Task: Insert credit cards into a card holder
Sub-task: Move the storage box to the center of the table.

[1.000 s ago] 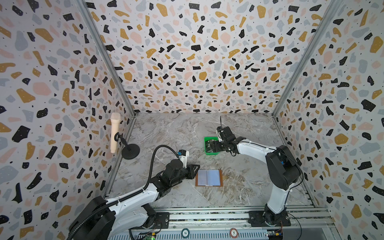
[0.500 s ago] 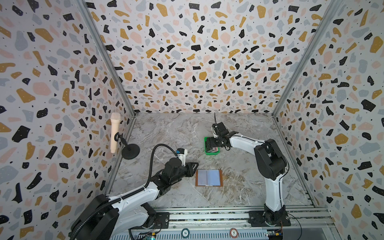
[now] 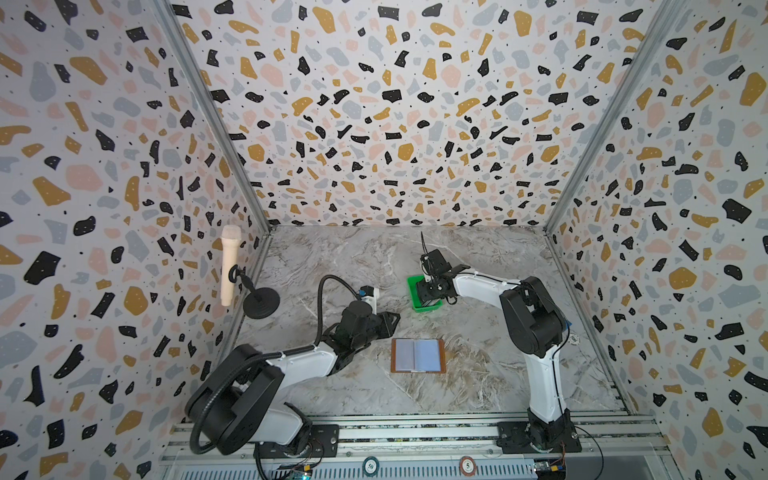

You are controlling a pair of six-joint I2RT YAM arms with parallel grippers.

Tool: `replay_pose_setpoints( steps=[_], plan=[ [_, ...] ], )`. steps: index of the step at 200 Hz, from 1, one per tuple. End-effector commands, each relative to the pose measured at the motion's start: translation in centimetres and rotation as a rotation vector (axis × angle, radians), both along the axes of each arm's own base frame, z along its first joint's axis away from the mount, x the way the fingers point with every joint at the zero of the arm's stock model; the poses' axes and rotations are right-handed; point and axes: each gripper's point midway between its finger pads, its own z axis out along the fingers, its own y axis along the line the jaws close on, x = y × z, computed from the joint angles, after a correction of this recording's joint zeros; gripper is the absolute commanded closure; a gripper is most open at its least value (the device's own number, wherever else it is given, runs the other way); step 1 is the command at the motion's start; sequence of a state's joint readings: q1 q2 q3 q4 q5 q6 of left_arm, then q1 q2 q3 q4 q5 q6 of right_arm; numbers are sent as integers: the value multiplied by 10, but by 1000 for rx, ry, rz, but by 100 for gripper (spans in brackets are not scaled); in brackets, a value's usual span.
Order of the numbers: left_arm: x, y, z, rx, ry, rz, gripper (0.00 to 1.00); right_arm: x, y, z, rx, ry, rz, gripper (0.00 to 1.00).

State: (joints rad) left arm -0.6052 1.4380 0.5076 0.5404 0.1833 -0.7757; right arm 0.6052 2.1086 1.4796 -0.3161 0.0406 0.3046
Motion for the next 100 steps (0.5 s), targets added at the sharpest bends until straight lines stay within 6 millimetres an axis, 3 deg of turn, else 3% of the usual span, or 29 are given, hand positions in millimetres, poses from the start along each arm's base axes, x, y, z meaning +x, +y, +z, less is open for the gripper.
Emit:
replay_pose_setpoints(
  steps=[1, 39, 100],
  plan=[
    [24, -6, 21, -58, -71, 20, 68, -13, 12, 6, -5, 6, 54, 40],
    [54, 13, -2, -65, -25, 106, 65, -24, 31, 17, 50, 1, 101, 43],
    [73, 9, -16, -118, 7, 134, 64, -38, 56, 27, 125, 10, 130, 43]
  ],
)
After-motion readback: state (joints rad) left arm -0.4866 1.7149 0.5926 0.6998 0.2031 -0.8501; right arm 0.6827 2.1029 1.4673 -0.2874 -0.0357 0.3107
